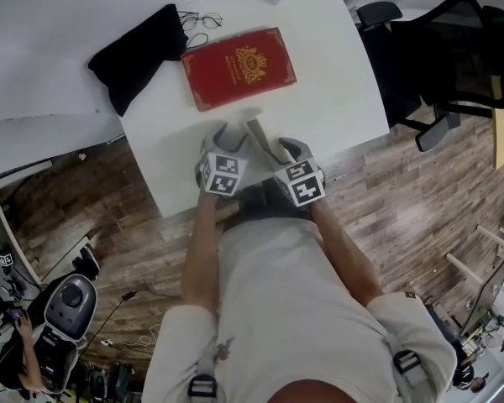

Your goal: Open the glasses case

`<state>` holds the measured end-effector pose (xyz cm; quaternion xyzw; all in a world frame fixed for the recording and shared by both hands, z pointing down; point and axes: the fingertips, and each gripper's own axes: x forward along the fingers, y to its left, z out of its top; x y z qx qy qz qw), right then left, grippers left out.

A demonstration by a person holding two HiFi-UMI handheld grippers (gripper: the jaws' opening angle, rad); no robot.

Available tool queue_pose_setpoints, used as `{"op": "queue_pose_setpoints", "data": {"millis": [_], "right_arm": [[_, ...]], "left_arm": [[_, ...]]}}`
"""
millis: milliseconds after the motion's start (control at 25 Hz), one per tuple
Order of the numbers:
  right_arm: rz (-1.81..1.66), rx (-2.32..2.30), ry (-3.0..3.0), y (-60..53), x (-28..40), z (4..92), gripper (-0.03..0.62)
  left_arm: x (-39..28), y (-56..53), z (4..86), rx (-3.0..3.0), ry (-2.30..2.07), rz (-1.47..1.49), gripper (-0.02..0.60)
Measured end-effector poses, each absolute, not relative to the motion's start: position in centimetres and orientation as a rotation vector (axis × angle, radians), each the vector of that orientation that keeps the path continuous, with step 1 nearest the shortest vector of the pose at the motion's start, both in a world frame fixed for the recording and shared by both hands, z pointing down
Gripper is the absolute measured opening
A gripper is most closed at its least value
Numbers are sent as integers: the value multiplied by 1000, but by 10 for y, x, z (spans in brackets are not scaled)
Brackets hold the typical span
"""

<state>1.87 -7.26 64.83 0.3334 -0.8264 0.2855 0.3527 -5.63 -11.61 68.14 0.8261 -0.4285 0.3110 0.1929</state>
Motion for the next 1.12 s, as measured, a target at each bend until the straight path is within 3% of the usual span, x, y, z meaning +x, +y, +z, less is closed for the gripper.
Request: {"op": "queue_pose_setpoints", "data": {"millis": [1120], "right_arm": [[758,887,-2143,-76,27,637,117]], "left_arm": [[-57,-116,680,2318,-1195,865,258]]}}
